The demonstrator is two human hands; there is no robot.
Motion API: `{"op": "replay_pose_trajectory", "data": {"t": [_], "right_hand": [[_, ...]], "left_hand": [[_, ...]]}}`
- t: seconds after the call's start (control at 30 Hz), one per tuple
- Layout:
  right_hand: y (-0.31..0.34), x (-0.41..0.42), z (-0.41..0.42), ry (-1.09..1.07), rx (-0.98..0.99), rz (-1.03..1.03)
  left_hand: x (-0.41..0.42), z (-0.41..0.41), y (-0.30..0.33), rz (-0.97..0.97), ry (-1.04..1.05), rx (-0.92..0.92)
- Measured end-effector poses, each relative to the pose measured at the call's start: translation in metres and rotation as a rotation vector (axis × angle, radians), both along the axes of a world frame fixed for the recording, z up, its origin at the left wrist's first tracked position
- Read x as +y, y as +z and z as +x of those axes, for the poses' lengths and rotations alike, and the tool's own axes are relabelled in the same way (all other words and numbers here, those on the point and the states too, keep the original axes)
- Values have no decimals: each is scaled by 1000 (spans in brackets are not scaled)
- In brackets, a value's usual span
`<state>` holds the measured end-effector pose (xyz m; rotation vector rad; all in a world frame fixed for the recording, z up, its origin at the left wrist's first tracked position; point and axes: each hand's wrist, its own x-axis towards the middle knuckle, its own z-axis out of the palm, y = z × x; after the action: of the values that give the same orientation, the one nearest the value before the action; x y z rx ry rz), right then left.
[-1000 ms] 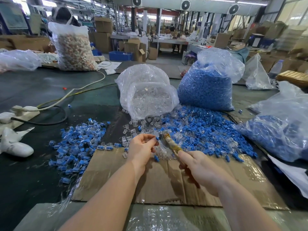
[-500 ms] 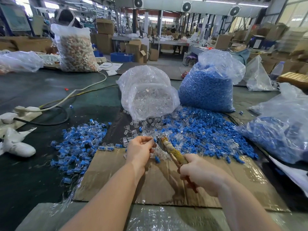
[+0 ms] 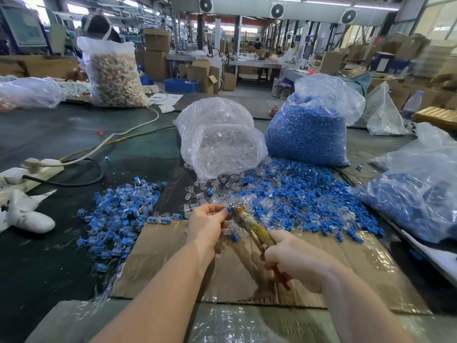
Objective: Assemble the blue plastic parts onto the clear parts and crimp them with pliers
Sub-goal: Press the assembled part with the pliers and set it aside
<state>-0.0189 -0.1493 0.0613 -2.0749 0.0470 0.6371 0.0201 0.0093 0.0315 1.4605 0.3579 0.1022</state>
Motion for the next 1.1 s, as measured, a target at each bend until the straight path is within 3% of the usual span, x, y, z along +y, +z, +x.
{"op": "replay_pose_trajectory", "data": {"t": [0.7,0.83,1.1], "right_hand": [[10,3,-7,71,-15,136],[12,3,-8,78,-55,103],[14,4,-12,110,-77,47]], "left_hand": [[-4,-1,9,117,40,-28],[-2,2,11,9,38,20],[-2,0,9,71,14,12]]}}
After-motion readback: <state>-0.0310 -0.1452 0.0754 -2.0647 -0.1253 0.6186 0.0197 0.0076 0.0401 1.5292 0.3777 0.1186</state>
